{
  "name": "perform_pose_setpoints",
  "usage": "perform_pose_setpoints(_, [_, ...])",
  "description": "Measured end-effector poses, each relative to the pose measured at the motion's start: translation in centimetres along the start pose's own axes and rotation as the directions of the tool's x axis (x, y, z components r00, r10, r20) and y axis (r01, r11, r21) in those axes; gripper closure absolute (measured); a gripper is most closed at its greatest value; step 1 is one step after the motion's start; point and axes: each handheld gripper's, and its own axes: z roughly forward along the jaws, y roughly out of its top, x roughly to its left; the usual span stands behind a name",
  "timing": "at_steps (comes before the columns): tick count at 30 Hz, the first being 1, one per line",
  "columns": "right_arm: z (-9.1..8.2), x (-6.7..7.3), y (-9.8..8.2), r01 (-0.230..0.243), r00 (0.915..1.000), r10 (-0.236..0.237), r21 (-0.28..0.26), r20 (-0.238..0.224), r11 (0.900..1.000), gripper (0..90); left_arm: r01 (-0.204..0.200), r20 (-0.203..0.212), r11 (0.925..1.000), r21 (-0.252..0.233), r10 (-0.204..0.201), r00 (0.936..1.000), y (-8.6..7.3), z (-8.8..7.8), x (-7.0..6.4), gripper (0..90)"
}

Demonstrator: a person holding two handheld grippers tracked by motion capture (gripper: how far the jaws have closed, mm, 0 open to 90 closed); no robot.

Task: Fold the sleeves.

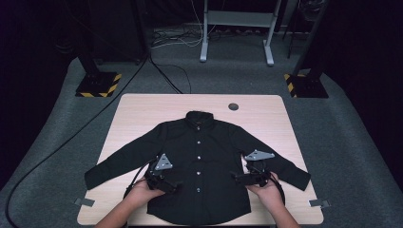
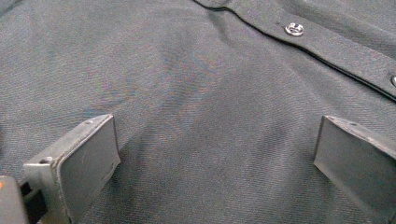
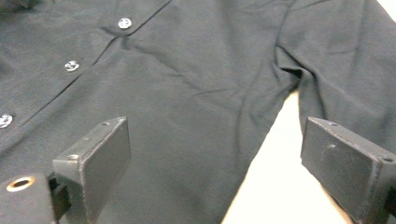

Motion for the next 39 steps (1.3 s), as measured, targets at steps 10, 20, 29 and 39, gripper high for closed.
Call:
perform_pose_setpoints(10, [-0.8,-1.6,-0.3,-0.029,0.9989,0.029,-0.015,0.037,0.999,7.8,0.0,0.0,1.0,0.0,0.0,1.0,0.0,0.0,0.0,0.0])
perform_pose_setpoints(20, [-1.9,-3.4,-0.5,-0.045,0.9956,0.048,-0.028,0.081,0.999,7.3,0.0,0.0,1.0,0.0,0.0,1.0,0.0,0.0,0.0,0.0])
perform_pose_setpoints(29, [-2.8,-5.3,-0.9,-0.072,0.99,0.077,-0.046,0.118,0.996,6.4,0.0,0.0,1.0,0.0,0.0,1.0,0.0,0.0,0.0,0.0])
perform_pose_setpoints(39, [-3.2,-6.6,-1.5,-0.073,0.9847,0.077,-0.033,0.157,0.997,6.2,0.0,0.0,1.0,0.0,0.0,1.0,0.0,0.0,0.0,0.0])
